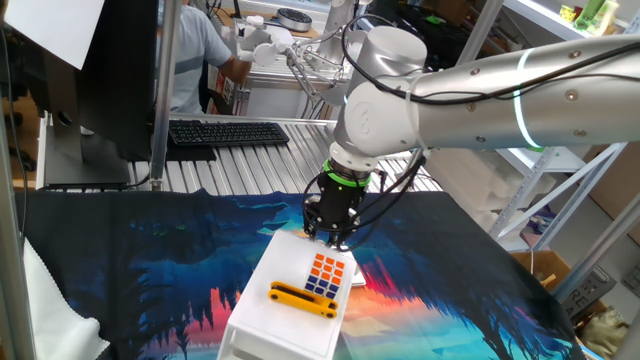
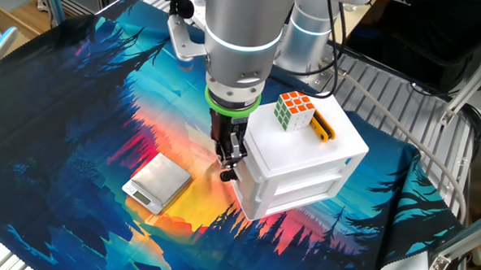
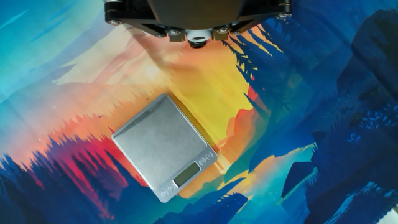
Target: Grasp the handle and open the drawer
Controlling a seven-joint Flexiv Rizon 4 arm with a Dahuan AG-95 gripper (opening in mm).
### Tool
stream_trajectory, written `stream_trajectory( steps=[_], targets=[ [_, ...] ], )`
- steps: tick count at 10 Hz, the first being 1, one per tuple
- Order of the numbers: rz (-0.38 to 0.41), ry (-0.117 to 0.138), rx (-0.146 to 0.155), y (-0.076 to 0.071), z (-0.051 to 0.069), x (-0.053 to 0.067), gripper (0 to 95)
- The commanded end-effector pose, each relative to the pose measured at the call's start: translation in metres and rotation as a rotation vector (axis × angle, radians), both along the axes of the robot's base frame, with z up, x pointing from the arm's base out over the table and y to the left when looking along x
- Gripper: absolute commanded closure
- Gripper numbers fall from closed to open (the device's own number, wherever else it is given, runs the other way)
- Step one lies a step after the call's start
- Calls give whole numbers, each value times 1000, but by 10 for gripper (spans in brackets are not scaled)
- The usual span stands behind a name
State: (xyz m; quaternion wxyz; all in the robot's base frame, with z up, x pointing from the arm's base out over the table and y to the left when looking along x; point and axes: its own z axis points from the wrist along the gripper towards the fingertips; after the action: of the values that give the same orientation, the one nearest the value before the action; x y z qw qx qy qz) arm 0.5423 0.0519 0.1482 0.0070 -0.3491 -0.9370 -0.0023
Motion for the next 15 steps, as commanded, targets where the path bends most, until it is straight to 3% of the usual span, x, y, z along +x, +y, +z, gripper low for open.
stream_trajectory(
  steps=[1, 4, 8, 15],
  targets=[
    [1, 8, 4, -1, 2, 5, 950],
    [-2, 6, 1, -2, -3, 8, 950],
    [2, 11, 3, -5, -1, 16, 950],
    [-4, 11, 4, -6, -1, 18, 950]
  ],
)
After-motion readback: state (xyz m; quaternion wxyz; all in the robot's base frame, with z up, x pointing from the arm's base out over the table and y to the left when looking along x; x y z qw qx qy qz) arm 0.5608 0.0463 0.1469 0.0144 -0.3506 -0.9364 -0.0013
